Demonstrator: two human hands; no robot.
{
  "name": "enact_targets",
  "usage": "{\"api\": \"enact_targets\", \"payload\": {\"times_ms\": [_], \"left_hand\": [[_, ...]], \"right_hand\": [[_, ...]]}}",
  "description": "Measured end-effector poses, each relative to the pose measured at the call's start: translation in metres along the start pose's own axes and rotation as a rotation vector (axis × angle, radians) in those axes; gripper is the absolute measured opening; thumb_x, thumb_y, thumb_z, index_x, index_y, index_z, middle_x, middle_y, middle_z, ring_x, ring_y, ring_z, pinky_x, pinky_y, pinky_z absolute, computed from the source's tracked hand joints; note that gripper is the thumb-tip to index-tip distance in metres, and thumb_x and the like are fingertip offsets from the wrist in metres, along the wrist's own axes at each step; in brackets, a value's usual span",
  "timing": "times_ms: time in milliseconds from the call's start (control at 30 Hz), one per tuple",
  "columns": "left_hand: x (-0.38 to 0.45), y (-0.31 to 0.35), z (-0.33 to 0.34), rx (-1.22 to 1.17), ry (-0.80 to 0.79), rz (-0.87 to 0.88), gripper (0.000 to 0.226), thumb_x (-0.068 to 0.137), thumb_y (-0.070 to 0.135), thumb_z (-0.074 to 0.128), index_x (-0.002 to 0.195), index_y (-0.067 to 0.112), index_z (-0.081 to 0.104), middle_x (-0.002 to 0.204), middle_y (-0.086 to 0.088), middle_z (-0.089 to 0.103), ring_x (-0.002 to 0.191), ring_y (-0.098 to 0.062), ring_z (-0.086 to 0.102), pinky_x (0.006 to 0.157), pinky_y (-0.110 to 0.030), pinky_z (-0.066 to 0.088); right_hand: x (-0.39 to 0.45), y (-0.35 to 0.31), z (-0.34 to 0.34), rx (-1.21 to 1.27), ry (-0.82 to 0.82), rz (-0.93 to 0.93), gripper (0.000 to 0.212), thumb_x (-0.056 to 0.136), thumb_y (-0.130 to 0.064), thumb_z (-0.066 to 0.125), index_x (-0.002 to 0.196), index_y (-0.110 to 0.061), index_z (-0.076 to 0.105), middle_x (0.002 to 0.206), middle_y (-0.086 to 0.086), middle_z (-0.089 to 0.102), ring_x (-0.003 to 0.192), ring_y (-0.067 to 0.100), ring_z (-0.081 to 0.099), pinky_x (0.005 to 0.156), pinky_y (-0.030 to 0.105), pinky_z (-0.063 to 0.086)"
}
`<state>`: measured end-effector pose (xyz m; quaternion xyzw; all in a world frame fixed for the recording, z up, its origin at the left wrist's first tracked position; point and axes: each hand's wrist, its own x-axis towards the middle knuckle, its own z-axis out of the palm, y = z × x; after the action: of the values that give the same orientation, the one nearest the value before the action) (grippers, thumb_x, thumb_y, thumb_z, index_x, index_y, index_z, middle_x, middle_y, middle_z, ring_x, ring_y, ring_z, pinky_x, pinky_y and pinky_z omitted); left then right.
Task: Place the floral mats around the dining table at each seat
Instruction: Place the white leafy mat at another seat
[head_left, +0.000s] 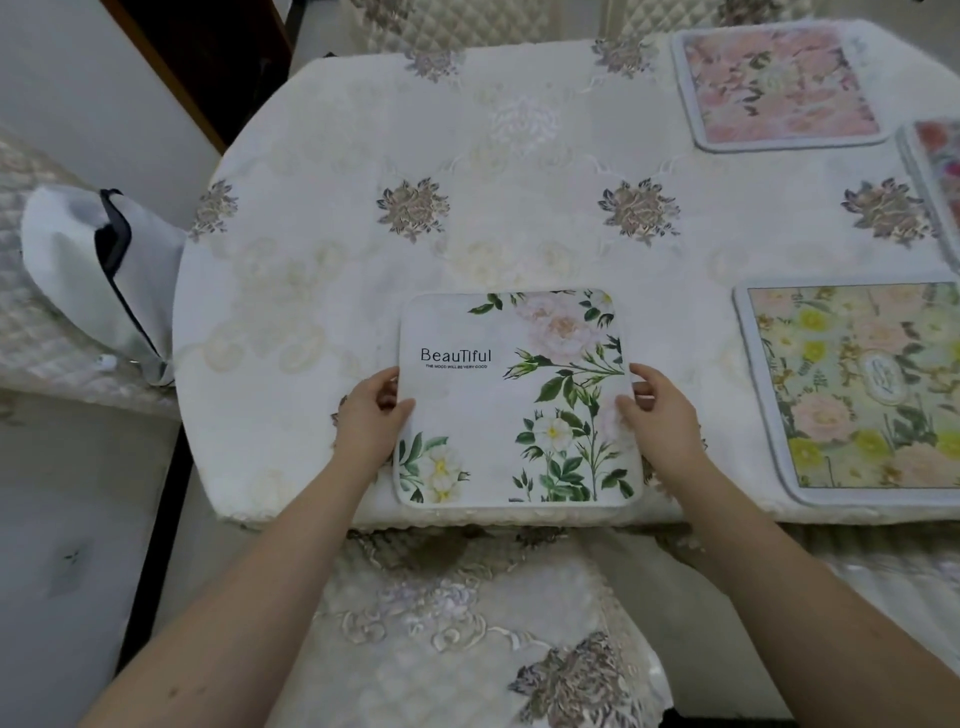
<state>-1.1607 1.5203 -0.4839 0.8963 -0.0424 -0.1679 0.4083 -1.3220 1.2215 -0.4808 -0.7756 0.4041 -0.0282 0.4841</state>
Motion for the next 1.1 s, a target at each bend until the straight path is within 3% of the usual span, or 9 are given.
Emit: {"api": "enact_targets", "payload": {"times_ms": [100, 200, 300, 367, 467, 600, 733, 867, 1100], "left_hand": [[0.002, 0.000, 0.001, 0.050, 0.006, 0.034, 0.044, 0.088, 0.013, 0.071, 0.130, 0.019, 0.061, 0.102, -0.004, 0.067, 0.078, -0.006, 0.059, 0.073, -0.013, 0.047], [0.005, -0.004, 0.001, 0.078, -0.005, 0.041, 0.049, 0.087, 0.016, 0.072, 0.134, 0.018, 0.058, 0.111, -0.004, 0.063, 0.084, -0.010, 0.060, 0.089, -0.033, 0.054], [0.005, -0.009, 0.005, 0.157, 0.077, 0.087, 0.051, 0.095, 0.026, 0.063, 0.143, 0.018, 0.048, 0.133, -0.008, 0.049, 0.114, -0.019, 0.055, 0.103, -0.037, 0.044], [-0.002, -0.004, 0.017, 0.255, 0.095, 0.208, 0.046, 0.100, 0.026, 0.052, 0.144, 0.015, 0.046, 0.140, -0.011, 0.046, 0.127, -0.026, 0.048, 0.108, -0.036, 0.035], [-0.021, 0.013, 0.049, 0.395, 0.017, 0.400, 0.048, 0.103, 0.031, 0.036, 0.146, 0.011, 0.043, 0.149, -0.010, 0.045, 0.138, -0.025, 0.038, 0.114, -0.034, 0.025], [-0.045, 0.017, 0.097, 0.533, -0.102, 0.473, 0.058, 0.100, 0.033, 0.027, 0.152, 0.007, 0.033, 0.159, -0.010, 0.031, 0.149, -0.025, 0.022, 0.120, -0.044, 0.022], [-0.055, 0.000, 0.107, 0.747, -0.157, 0.460, 0.073, 0.091, 0.038, 0.033, 0.158, 0.013, 0.015, 0.165, -0.005, 0.009, 0.153, -0.022, 0.008, 0.120, -0.044, 0.009], [-0.051, -0.006, 0.097, 0.752, -0.149, 0.473, 0.060, 0.102, 0.042, 0.022, 0.158, 0.022, 0.017, 0.165, 0.002, 0.013, 0.152, -0.015, 0.010, 0.122, -0.041, 0.010], [-0.040, -0.035, 0.053, 0.803, -0.145, 0.440, 0.067, 0.100, 0.048, 0.025, 0.159, 0.020, 0.007, 0.166, 0.003, 0.005, 0.153, -0.013, 0.004, 0.123, -0.036, 0.003]], "right_hand": [[0.002, 0.003, 0.001, -0.023, -0.002, -0.042, 0.042, 0.096, -0.013, 0.058, 0.136, -0.022, 0.051, 0.099, -0.007, 0.065, 0.084, 0.004, 0.061, 0.069, 0.017, 0.046], [0.003, 0.003, 0.004, -0.085, 0.006, -0.078, 0.046, 0.096, -0.014, 0.057, 0.140, -0.021, 0.047, 0.112, 0.000, 0.063, 0.096, 0.015, 0.060, 0.083, 0.026, 0.047], [0.004, 0.002, 0.012, -0.214, 0.110, -0.128, 0.051, 0.095, -0.015, 0.053, 0.145, -0.017, 0.040, 0.134, 0.010, 0.048, 0.120, 0.025, 0.048, 0.101, 0.040, 0.043], [-0.002, -0.008, 0.023, -0.294, 0.135, -0.172, 0.051, 0.098, -0.017, 0.048, 0.147, -0.014, 0.036, 0.142, 0.011, 0.044, 0.129, 0.027, 0.040, 0.108, 0.042, 0.035], [-0.024, -0.030, 0.057, -0.367, 0.057, -0.356, 0.048, 0.101, -0.019, 0.040, 0.148, -0.011, 0.035, 0.149, 0.009, 0.041, 0.138, 0.024, 0.033, 0.116, 0.042, 0.027], [-0.042, -0.034, 0.112, -0.467, -0.046, -0.458, 0.058, 0.098, -0.029, 0.019, 0.150, -0.007, 0.034, 0.157, 0.009, 0.032, 0.147, 0.022, 0.024, 0.120, 0.043, 0.022], [-0.045, -0.018, 0.131, -0.685, -0.078, -0.441, 0.058, 0.098, -0.032, 0.019, 0.149, -0.009, 0.036, 0.157, 0.005, 0.032, 0.147, 0.019, 0.024, 0.118, 0.037, 0.013], [-0.042, -0.004, 0.118, -0.817, -0.093, -0.495, 0.057, 0.101, -0.036, 0.023, 0.154, -0.015, 0.024, 0.162, 0.001, 0.019, 0.150, 0.015, 0.012, 0.120, 0.041, 0.013], [-0.037, 0.022, 0.075, -0.861, -0.040, -0.390, 0.060, 0.102, -0.041, 0.023, 0.156, -0.017, 0.011, 0.163, -0.002, 0.007, 0.151, 0.012, 0.002, 0.122, 0.039, 0.007]]}}
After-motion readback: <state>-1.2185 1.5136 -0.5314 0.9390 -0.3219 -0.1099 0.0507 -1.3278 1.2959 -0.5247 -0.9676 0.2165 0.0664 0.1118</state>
